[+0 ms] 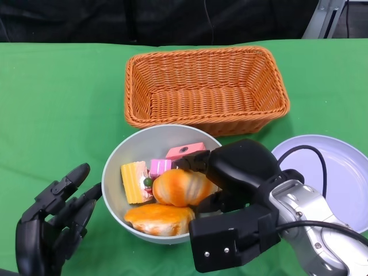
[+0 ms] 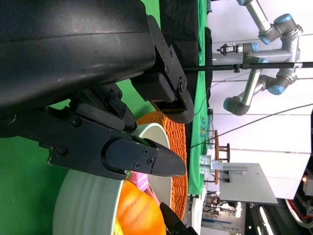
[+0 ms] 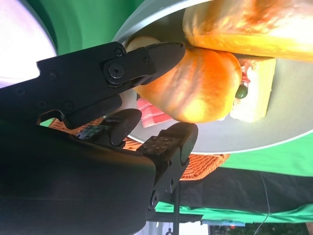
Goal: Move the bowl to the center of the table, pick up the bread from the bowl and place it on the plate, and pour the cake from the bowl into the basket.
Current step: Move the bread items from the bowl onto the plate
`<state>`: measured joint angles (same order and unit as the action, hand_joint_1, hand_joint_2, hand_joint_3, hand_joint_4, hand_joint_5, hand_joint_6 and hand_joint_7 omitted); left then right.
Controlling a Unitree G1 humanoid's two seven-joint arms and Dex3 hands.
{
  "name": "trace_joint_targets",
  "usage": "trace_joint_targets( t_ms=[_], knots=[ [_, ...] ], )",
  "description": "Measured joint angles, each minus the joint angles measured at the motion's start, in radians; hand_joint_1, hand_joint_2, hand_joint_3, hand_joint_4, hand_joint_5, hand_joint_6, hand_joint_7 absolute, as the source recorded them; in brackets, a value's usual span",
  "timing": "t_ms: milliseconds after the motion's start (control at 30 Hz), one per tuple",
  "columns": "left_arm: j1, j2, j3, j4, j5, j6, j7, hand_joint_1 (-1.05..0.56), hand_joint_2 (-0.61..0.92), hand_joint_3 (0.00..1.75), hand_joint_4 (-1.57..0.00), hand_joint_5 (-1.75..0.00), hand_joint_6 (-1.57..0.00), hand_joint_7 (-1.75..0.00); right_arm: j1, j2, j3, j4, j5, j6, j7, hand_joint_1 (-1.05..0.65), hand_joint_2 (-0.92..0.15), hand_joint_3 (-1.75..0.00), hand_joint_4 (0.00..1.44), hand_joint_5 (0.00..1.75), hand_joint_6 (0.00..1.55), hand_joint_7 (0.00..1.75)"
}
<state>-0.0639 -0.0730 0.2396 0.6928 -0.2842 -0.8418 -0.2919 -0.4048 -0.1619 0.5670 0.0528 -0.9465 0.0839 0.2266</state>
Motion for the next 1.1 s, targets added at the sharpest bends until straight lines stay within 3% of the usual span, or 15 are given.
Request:
trace_joint_targets(
  t_ms=[167,633,1100],
  knots=[
    [-0.001,-0.002,0.000,0.006,0.000,-0.008,0.000,-0.60,0.92,0.13,-0.94,0.00,-0.83,0.00,-0.009,0.015,0.015,0.036,-0.008,0.001,-0.017,-0.86,-0.92,-0.10,0.71,0.02,0.46,0.00],
    [-0.004,-0.019,-0.006,0.028,-0.002,-0.029,0.000,-0.58,0.92,0.12,-0.93,0.00,-0.83,0.00,-0.110,0.079,0.075,0.287,-0.037,-0.003,-0.192,-0.85,-0.92,-0.06,0.72,0.01,0.46,0.00],
    [-0.004,-0.025,-0.006,0.035,-0.002,-0.042,-0.001,-0.59,0.92,0.12,-0.94,0.00,-0.83,0.00,-0.195,0.100,0.105,0.404,-0.023,-0.006,-0.201,-0.79,-0.92,-0.05,0.72,0.01,0.48,0.01]
  ],
)
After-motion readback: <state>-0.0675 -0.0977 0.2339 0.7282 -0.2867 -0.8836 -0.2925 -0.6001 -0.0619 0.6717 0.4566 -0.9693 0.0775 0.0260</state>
